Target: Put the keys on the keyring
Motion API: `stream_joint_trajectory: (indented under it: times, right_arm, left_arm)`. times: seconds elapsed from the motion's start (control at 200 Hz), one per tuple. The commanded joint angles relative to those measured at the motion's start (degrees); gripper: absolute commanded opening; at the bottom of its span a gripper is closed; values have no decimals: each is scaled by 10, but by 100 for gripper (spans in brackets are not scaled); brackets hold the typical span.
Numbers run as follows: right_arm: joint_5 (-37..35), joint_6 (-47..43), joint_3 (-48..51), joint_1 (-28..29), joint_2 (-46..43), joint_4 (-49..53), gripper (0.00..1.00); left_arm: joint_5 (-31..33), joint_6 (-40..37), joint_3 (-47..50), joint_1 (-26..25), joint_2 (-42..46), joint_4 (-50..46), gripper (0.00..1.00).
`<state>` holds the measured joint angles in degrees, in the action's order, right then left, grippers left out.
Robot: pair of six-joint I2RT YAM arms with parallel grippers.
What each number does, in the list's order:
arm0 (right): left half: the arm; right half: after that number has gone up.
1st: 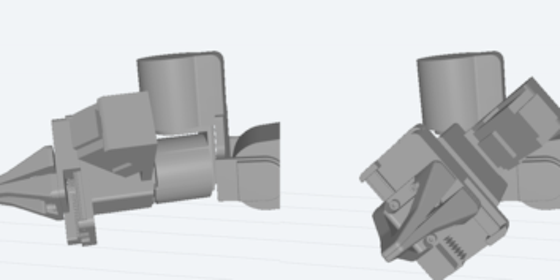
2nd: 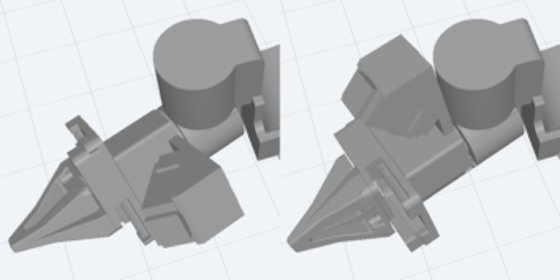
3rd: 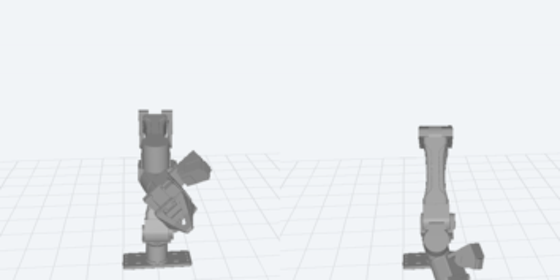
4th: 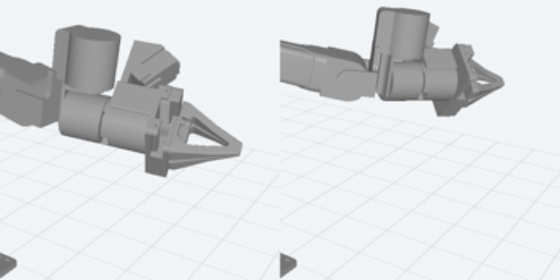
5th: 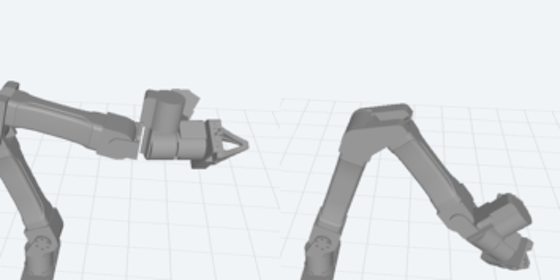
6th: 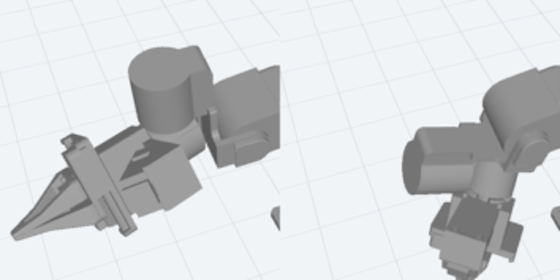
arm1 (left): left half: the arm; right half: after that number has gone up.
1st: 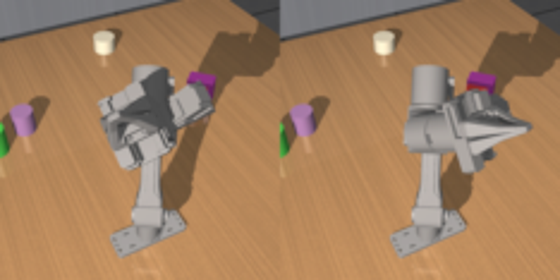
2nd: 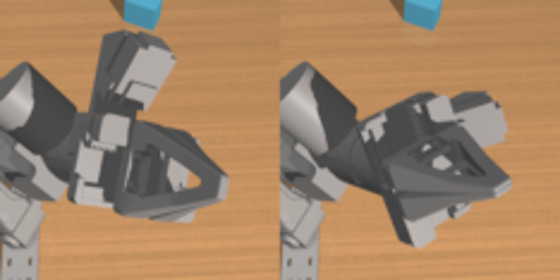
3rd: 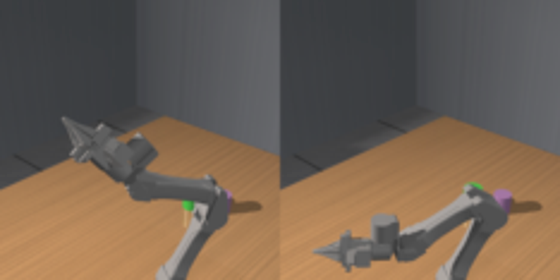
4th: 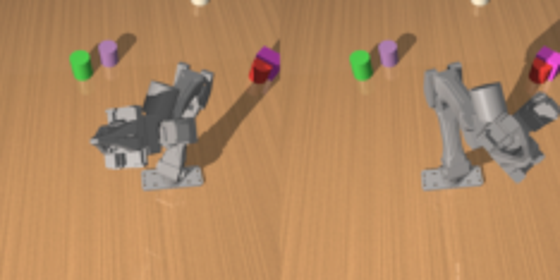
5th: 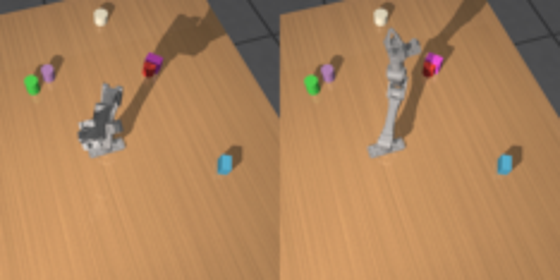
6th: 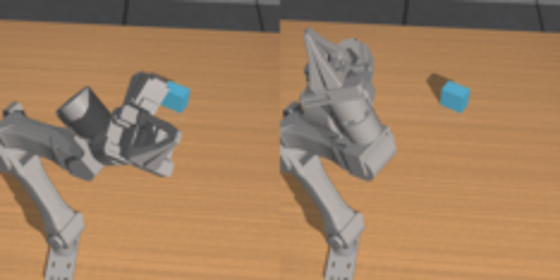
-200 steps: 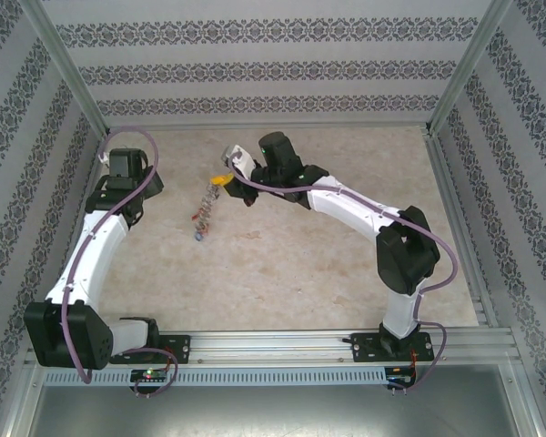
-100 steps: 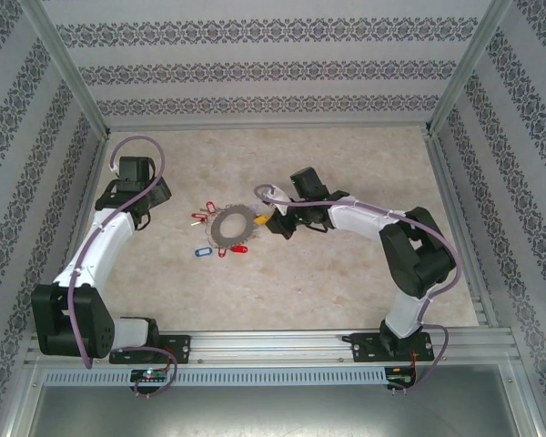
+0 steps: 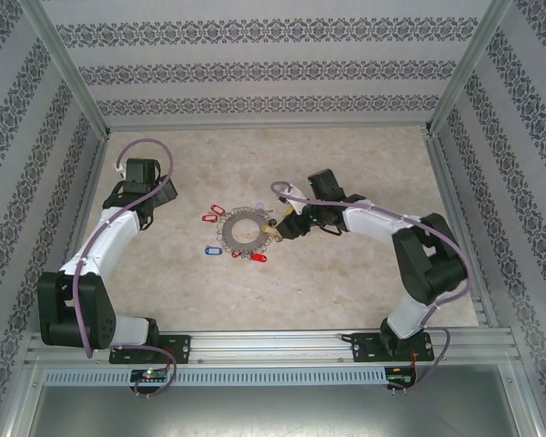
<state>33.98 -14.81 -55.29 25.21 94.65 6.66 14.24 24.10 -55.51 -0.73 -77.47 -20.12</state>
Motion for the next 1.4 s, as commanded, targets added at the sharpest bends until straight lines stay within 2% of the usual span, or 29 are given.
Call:
stream_joint_trajectory:
  times: [0.0, 0.02, 0.105, 0.145, 0.28, 0.335, 0.42, 0.51, 0.625, 0.68, 0.739, 0.859, 0.899, 0.929, 1.004, 1.044, 1.069, 1.124, 1.169, 1.199, 1.214, 1.269, 1.314, 1.364, 1.394]
  right_arm:
    - [12, 22, 21, -35, -101, -61, 92]
    - [8, 23, 25, -41, -117, -66, 98]
    - [-22, 28, 43, -72, -187, -96, 98]
    - [-47, 27, 54, -86, -218, -113, 98]
    - [-173, 36, 134, -131, -310, -214, 98]
    - [-235, 54, 176, -154, -335, -264, 98]
    - [-299, 109, 251, -200, -356, -347, 98]
    - [-319, 129, 304, -234, -340, -399, 98]
    - [-338, 146, 346, -247, -286, -459, 98]
    - [-341, 165, 364, -251, -245, -510, 98]
    - [-338, 167, 361, -252, -214, -506, 98]
    - [-354, 179, 380, -256, -123, -616, 98]
    - [-349, 181, 380, -257, -83, -654, 98]
    - [-340, 180, 374, -256, -62, -679, 98]
    - [-339, 167, 360, -252, -92, -599, 98]
    - [-345, 169, 367, -252, -77, -639, 98]
    - [-353, 173, 371, -251, -70, -660, 98]
    - [-367, 179, 370, -252, -76, -645, 98]
    - [-368, 179, 365, -252, -85, -621, 98]
    - [-370, 179, 363, -252, -79, -629, 98]
    - [-379, 183, 363, -252, -77, -631, 98]
    - [-394, 187, 360, -251, -76, -619, 98]
    - [-396, 183, 360, -248, -82, -601, 98]
    - [-395, 177, 360, -244, -82, -601, 98]
    - [-392, 176, 341, -244, -80, -598, 98]
  left_arm:
    - [55, -55, 25, -10, 38, 70, 100]
    - [60, -65, 30, -11, 46, 81, 100]
    - [90, -116, 62, -28, 83, 145, 100]
    - [85, -154, 88, -33, 103, 195, 100]
    - [-20, -282, 192, -38, 148, 357, 100]
    - [-23, -263, 202, -38, 138, 359, 100]
    - [-85, -256, 217, -37, 128, 370, 100]
    - [-85, -240, 241, -37, 112, 415, 100]
    - [-71, -261, 232, -37, 54, 416, 100]
    - [-56, -258, 240, -36, 25, 433, 100]
    - [-45, -245, 251, -37, -1, 453, 100]
    - [-49, -236, 268, -37, -55, 524, 100]
    - [-61, -248, 251, -37, -64, 504, 100]
    - [-57, -257, 250, -37, -78, 526, 100]
    - [-31, -243, 256, -29, -114, 578, 99]
    - [-36, -237, 254, -27, -107, 549, 100]
    - [-40, -238, 263, -25, -107, 573, 99]
    - [-53, -237, 280, -22, -100, 590, 99]
    - [-93, -223, 314, -1, -107, 646, 99]
    - [-97, -221, 344, 8, -135, 758, 99]
    - [-96, -224, 349, 8, -142, 779, 99]
    - [-101, -220, 312, 6, -113, 649, 100]
    - [-102, -227, 334, 5, -131, 729, 100]
    - [-98, -222, 319, 4, -116, 666, 100]
    - [-95, -224, 324, 4, -122, 694, 100]
